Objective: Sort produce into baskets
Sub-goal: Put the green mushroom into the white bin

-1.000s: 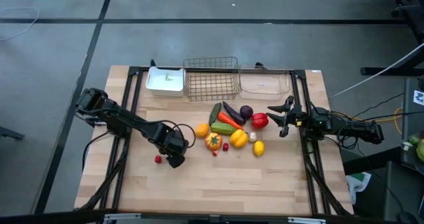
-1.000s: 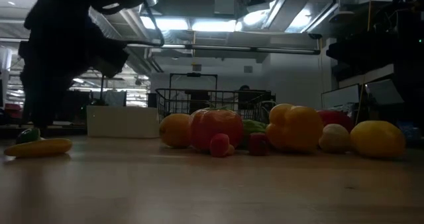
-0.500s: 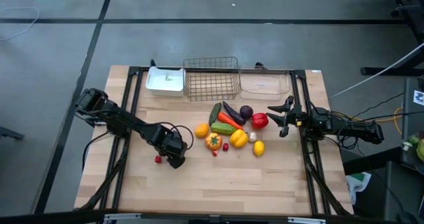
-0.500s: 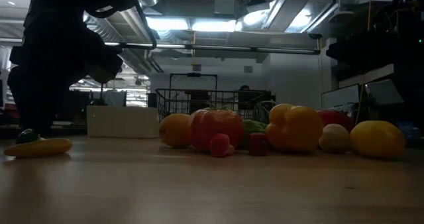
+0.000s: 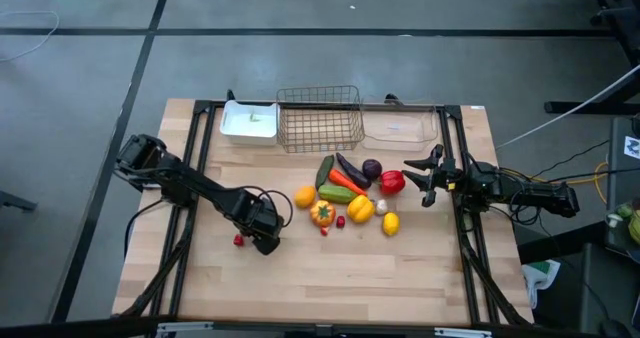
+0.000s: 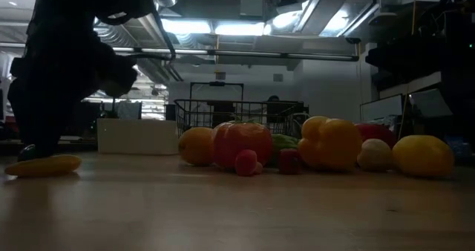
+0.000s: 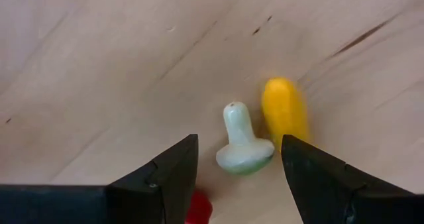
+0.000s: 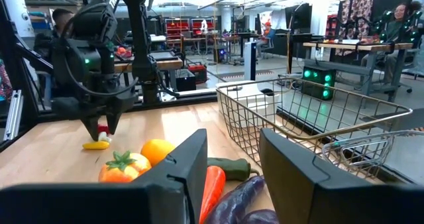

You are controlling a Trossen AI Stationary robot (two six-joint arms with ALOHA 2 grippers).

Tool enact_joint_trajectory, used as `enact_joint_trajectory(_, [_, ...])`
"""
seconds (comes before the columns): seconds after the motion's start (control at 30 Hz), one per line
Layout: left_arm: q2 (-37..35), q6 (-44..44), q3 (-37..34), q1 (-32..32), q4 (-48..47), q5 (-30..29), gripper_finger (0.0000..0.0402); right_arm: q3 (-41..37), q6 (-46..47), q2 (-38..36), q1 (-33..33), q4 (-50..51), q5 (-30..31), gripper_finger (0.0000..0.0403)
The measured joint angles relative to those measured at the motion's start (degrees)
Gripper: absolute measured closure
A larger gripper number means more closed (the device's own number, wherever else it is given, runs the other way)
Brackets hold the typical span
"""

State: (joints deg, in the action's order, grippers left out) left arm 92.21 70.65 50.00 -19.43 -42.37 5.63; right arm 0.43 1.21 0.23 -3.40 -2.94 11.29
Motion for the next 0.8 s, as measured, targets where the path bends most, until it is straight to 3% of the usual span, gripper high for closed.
enact_joint_trajectory(0.37, [0.5,0.0,0.0,-0.1,0.0,0.1,0.0196,0.0,0.0,0.0,0.0,0.0,0.0,0.0265])
enact_joint_trajectory(0.8, [0.5,-0.1,0.0,0.1,0.1,0.2,0.0298,0.0,0.0,0.0,0.0,0.0,0.0,0.0265])
